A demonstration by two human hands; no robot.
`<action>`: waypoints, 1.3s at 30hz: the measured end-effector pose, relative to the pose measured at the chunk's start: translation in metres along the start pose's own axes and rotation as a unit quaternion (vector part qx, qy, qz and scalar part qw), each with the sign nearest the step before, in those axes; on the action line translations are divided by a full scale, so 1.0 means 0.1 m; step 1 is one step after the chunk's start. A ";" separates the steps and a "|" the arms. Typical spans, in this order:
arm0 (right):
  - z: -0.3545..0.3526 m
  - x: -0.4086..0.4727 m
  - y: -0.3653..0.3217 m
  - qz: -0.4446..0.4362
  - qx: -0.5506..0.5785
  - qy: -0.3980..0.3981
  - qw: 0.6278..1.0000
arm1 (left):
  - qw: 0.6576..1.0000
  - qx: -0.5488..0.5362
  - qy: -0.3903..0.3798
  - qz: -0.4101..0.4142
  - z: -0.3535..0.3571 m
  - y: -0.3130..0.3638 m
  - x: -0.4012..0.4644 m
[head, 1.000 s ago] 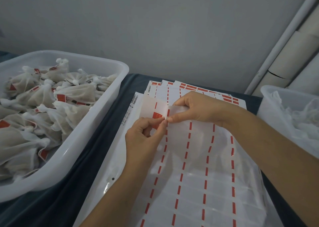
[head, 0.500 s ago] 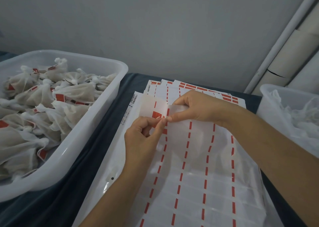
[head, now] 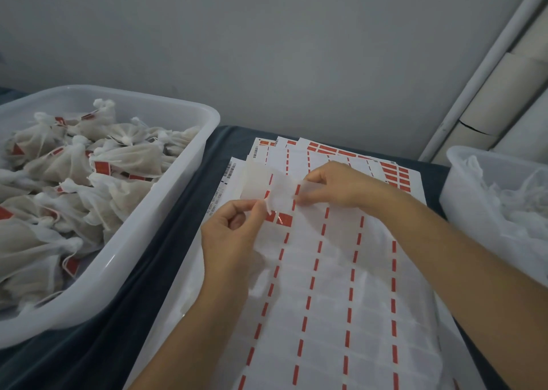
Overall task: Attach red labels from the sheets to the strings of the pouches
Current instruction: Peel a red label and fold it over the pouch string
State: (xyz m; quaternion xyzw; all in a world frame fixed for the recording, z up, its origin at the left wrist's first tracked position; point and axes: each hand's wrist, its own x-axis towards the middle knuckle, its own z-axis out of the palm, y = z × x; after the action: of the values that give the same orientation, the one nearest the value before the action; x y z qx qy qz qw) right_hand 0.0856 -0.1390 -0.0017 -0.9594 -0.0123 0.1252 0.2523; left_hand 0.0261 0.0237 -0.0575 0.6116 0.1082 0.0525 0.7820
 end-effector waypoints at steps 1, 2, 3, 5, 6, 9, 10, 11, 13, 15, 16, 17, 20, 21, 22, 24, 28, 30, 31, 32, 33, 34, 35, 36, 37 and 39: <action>0.08 0.06 0.03 -0.003 -0.030 0.023 0.999 | 1.000 0.008 -0.004 0.017 0.00 0.00 -0.02; 0.16 0.11 0.04 -0.006 -0.053 0.053 0.997 | 0.999 0.020 -0.009 0.042 0.01 0.01 -0.05; 0.24 0.13 0.05 -0.008 -0.061 0.090 0.994 | 0.996 0.037 -0.017 0.076 0.01 0.02 -0.08; 0.32 0.09 0.03 -0.011 -0.007 0.171 0.985 | 0.981 0.089 -0.040 0.166 0.03 0.02 -0.14; 0.32 0.03 0.02 -0.007 0.046 0.201 0.978 | 0.969 0.118 -0.051 0.210 0.04 0.01 -0.16; 0.26 -0.32 -0.05 0.051 0.199 0.176 0.963 | 0.934 0.183 -0.075 0.299 0.05 -0.03 -0.21; 0.25 -0.47 -0.05 0.066 0.215 0.147 0.963 | 0.924 0.198 -0.084 0.315 0.06 -0.05 -0.22; 0.25 -0.60 -0.05 0.068 0.231 0.123 0.963 | 0.915 0.213 -0.092 0.331 0.07 -0.07 -0.22; 0.27 -0.79 0.01 0.047 0.268 0.094 0.958 | 0.893 0.248 -0.108 0.360 0.09 -0.12 -0.24; 0.31 -0.90 0.09 0.038 0.287 0.090 0.953 | 0.869 0.280 -0.131 0.386 0.09 -0.16 -0.27; 0.33 -0.94 0.13 0.037 0.286 0.093 0.953 | 0.856 0.297 -0.143 0.398 0.09 -0.17 -0.29; 0.36 -0.97 0.17 0.038 0.287 0.103 0.952 | 0.843 0.312 -0.156 0.409 0.09 -0.18 -0.32; 0.45 -1.07 0.29 0.070 0.335 0.186 0.921 | 0.836 0.305 -0.197 0.412 0.09 -0.21 -0.37; 0.48 -1.11 0.34 0.085 0.366 0.225 0.899 | 0.842 0.290 -0.210 0.403 0.09 -0.21 -0.38; 0.51 -1.16 0.37 0.093 0.403 0.255 0.874 | 0.849 0.278 -0.223 0.391 0.08 -0.21 -0.40; 0.58 -1.24 0.43 0.064 0.468 0.266 0.840 | 0.856 0.262 -0.250 0.369 0.08 -0.21 -0.44; 0.71 -1.33 0.36 -0.070 0.445 0.171 0.876 | 0.844 0.255 -0.286 0.376 0.10 -0.21 -0.50; 0.74 -1.33 0.38 -0.086 0.450 0.155 0.875 | 0.835 0.261 -0.291 0.386 0.11 -0.22 -0.51; 0.74 -1.34 0.39 -0.085 0.457 0.155 0.872 | 0.832 0.265 -0.293 0.389 0.11 -0.22 -0.51; 0.74 -1.35 0.39 -0.084 0.461 0.156 0.869 | 0.830 0.269 -0.296 0.389 0.10 -0.21 -0.51; 0.73 -1.35 0.39 -0.083 0.465 0.160 0.867 | 0.829 0.271 -0.299 0.388 0.10 -0.21 -0.51; 0.74 -1.36 0.40 -0.081 0.465 0.167 0.866 | 0.828 0.272 -0.302 0.387 0.09 -0.21 -0.51; 0.74 -1.36 0.41 -0.079 0.462 0.179 0.865 | 0.829 0.271 -0.306 0.382 0.09 -0.21 -0.50; 0.74 -1.36 0.42 -0.075 0.456 0.194 0.866 | 0.833 0.270 -0.309 0.372 0.08 -0.21 -0.51; 0.73 -1.36 0.42 -0.068 0.446 0.209 0.867 | 0.841 0.267 -0.312 0.351 0.08 -0.21 -0.51; 0.72 -1.36 0.44 -0.057 0.432 0.238 0.868 | 0.867 0.265 -0.306 0.290 0.09 -0.19 -0.50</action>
State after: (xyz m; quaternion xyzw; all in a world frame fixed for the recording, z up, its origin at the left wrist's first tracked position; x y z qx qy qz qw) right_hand -0.0652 -0.1550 -0.0521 -0.7532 0.0492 -0.1289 0.6432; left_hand -0.0219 0.0000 -0.0683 0.7848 -0.3091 0.0568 0.5342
